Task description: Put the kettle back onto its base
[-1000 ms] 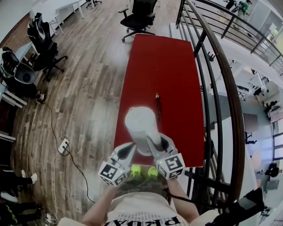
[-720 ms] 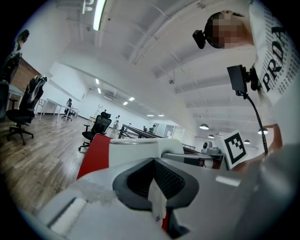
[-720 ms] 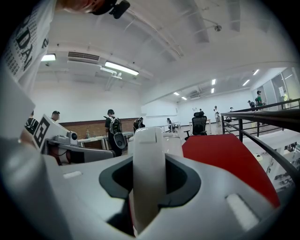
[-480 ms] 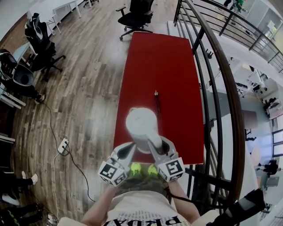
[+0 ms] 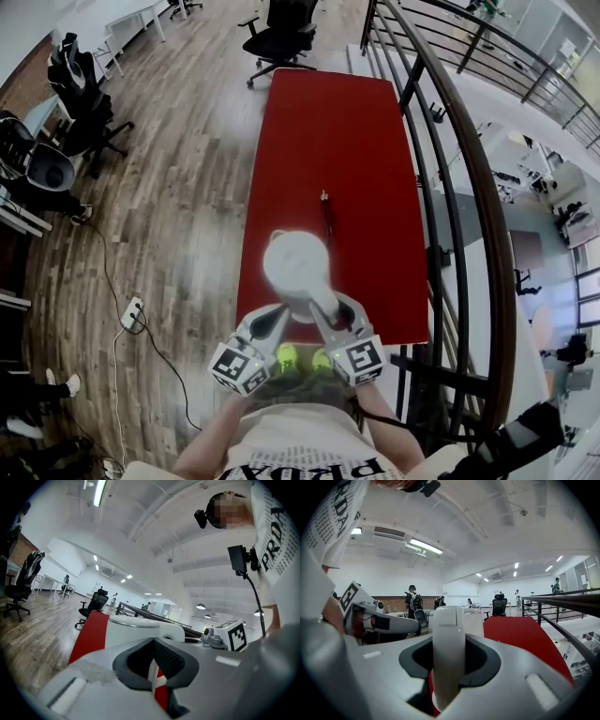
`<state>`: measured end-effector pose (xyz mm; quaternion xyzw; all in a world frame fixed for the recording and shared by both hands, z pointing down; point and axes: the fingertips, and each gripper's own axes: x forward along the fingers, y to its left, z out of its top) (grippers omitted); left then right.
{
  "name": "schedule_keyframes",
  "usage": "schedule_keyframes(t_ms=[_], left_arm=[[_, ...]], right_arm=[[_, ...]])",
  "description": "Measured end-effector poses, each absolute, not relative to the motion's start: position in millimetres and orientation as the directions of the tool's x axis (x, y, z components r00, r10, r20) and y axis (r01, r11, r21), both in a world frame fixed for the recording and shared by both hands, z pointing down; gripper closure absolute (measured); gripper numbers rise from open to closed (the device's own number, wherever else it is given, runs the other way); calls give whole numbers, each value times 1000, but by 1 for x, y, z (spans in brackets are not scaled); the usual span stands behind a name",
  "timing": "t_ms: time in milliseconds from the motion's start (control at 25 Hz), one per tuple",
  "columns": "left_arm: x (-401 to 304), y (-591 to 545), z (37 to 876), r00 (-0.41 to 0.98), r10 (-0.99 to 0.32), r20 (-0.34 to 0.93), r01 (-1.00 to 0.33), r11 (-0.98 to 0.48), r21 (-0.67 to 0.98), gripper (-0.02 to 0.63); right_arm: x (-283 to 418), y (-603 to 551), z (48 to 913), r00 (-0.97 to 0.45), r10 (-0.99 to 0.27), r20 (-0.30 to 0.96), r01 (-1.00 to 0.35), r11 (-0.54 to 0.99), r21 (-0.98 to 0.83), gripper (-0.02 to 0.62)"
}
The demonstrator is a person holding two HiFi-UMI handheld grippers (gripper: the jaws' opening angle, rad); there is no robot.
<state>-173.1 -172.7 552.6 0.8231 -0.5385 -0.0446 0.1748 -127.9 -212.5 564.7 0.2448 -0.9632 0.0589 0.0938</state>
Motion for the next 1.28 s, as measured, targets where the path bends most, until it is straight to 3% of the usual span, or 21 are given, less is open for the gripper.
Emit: schedule_keyframes(t_ms=[680, 1280], left_arm=[[-157, -161, 553, 443, -891, 104, -860, -389, 331, 614], [-162, -151, 558, 475, -872, 118, -843, -412, 345, 614]], right_arm=[[-95, -193, 580, -850, -484, 207, -511, 853, -105, 471], [-101, -172, 584, -778, -585, 229, -610, 791, -51, 471]])
